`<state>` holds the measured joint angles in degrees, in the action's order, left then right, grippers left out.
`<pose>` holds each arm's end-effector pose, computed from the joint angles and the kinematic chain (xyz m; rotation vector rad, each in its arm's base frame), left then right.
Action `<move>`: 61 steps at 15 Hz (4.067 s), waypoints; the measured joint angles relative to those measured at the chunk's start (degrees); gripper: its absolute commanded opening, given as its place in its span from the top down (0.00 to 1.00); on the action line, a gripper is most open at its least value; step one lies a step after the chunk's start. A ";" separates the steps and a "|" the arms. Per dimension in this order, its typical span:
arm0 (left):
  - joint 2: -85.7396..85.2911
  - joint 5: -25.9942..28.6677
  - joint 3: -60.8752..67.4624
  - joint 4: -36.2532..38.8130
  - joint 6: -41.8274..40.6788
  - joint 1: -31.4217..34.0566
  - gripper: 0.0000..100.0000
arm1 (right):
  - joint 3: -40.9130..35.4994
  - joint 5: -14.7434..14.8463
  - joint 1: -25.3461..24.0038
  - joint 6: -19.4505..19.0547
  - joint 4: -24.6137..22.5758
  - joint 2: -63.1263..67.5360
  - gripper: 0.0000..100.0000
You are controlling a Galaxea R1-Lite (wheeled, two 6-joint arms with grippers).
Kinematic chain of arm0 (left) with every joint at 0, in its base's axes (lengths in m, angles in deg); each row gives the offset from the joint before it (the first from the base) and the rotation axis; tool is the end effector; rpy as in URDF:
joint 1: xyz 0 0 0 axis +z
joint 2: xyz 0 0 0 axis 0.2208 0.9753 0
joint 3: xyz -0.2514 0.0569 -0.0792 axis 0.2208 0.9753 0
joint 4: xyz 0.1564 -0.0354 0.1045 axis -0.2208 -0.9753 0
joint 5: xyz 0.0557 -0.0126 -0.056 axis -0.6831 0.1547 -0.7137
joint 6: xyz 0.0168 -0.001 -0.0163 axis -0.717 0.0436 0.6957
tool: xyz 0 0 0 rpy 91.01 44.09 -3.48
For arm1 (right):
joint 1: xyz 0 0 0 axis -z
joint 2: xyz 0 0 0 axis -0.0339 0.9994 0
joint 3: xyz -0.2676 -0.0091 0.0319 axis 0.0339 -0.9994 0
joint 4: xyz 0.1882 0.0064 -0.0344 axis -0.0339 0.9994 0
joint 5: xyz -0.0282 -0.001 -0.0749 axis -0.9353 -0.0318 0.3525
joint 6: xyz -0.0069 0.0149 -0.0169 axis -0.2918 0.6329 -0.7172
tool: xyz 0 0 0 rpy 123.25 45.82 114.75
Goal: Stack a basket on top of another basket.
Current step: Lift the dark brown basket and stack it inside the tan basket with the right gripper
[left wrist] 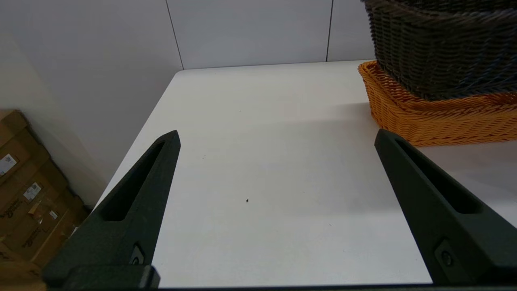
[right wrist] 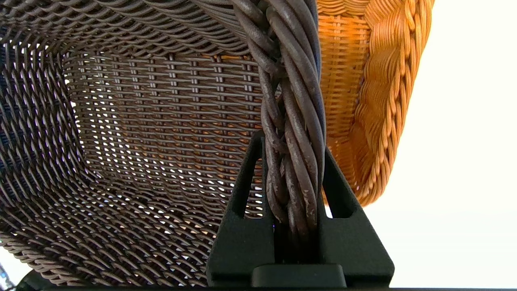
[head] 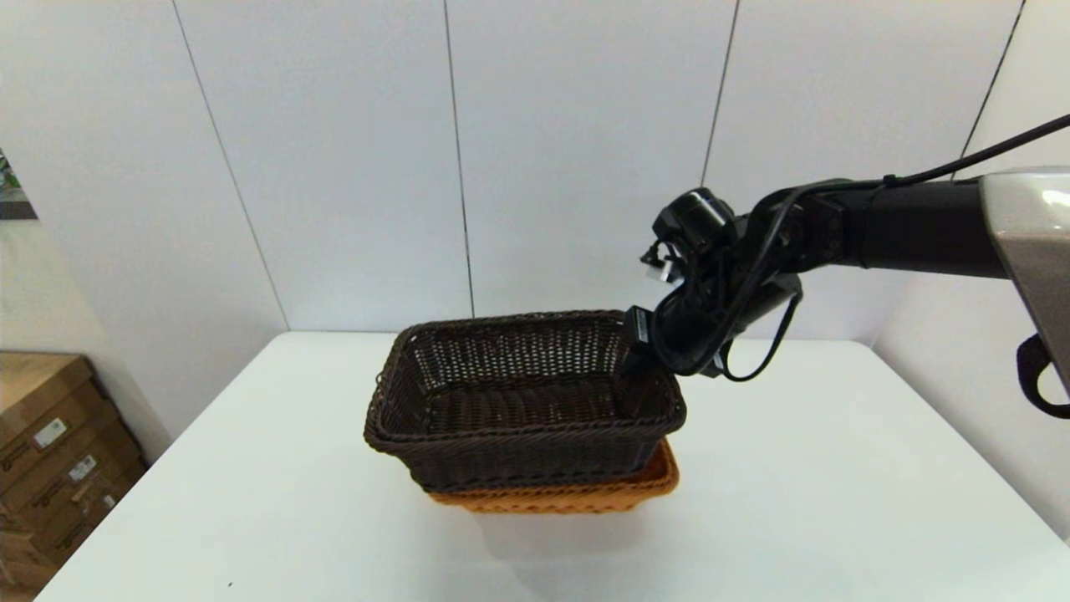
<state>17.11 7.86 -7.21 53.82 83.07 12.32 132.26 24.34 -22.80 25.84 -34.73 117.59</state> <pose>0.0097 -0.0005 0.0746 0.0254 0.0091 -0.0290 0.3539 0.1700 0.1469 0.3464 1.2163 0.3481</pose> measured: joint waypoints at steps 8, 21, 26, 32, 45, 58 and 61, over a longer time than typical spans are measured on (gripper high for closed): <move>0.00 0.00 0.00 0.00 0.00 0.00 0.00 | 2.84 0.00 0.00 0.04 0.05 2.32 1.00; 0.00 0.02 0.00 0.00 -0.04 0.00 0.00 | 2.97 0.22 2.47 0.15 -0.04 4.38 1.00; 0.00 0.00 0.00 0.00 -0.02 0.00 0.00 | 2.97 0.20 2.84 0.12 -0.48 5.29 1.00; 0.00 0.02 0.00 0.00 -0.04 0.00 0.00 | 2.86 0.17 3.83 -0.10 -1.19 5.96 1.00; 0.00 0.02 0.00 0.00 -0.02 0.00 0.00 | 1.90 -0.35 4.74 -0.40 -1.60 6.97 1.00; 0.00 0.00 0.00 0.00 -0.04 0.00 0.00 | 0.16 -1.49 4.74 -0.68 -4.83 6.10 1.00; 0.00 0.00 0.00 0.01 -0.02 0.00 0.00 | -3.78 -1.65 4.66 -0.66 -10.90 4.88 1.00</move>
<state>17.11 7.86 -7.21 53.83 83.05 12.32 128.48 22.70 -18.15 25.19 -45.63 122.47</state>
